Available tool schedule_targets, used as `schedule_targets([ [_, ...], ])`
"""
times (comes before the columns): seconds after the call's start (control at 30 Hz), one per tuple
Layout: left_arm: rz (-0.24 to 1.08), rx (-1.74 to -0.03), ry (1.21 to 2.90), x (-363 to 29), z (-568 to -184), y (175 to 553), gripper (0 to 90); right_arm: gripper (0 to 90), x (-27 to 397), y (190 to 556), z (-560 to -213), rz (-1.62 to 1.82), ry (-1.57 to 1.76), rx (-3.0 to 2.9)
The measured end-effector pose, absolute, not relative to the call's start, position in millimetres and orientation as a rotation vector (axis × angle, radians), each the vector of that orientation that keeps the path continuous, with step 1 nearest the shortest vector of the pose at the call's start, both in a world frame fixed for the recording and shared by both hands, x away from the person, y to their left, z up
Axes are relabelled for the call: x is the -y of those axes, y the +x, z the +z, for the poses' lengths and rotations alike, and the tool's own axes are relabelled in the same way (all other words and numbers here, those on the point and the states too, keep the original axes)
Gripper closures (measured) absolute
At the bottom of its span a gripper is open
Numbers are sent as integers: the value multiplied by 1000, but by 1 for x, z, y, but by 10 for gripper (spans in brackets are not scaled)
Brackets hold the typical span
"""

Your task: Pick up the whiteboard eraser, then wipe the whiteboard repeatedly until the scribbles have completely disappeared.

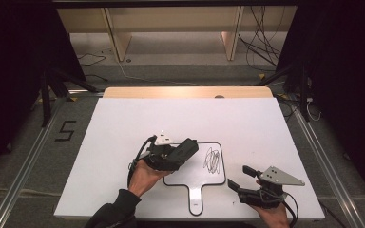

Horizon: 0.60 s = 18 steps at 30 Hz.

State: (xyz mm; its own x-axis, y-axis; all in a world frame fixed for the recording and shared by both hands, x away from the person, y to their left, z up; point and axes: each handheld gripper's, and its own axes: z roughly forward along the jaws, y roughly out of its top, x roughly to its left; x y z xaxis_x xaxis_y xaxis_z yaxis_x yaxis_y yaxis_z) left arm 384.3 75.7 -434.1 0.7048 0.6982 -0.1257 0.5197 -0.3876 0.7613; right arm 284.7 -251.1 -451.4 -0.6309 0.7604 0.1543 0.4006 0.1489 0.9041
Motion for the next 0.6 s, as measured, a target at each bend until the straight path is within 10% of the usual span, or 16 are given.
schedule_targets([
  [0.6, 247, -882, 2109, -51, -442, 386, 405, 236, 252, 286, -452, 1476, 1109, -2094],
])
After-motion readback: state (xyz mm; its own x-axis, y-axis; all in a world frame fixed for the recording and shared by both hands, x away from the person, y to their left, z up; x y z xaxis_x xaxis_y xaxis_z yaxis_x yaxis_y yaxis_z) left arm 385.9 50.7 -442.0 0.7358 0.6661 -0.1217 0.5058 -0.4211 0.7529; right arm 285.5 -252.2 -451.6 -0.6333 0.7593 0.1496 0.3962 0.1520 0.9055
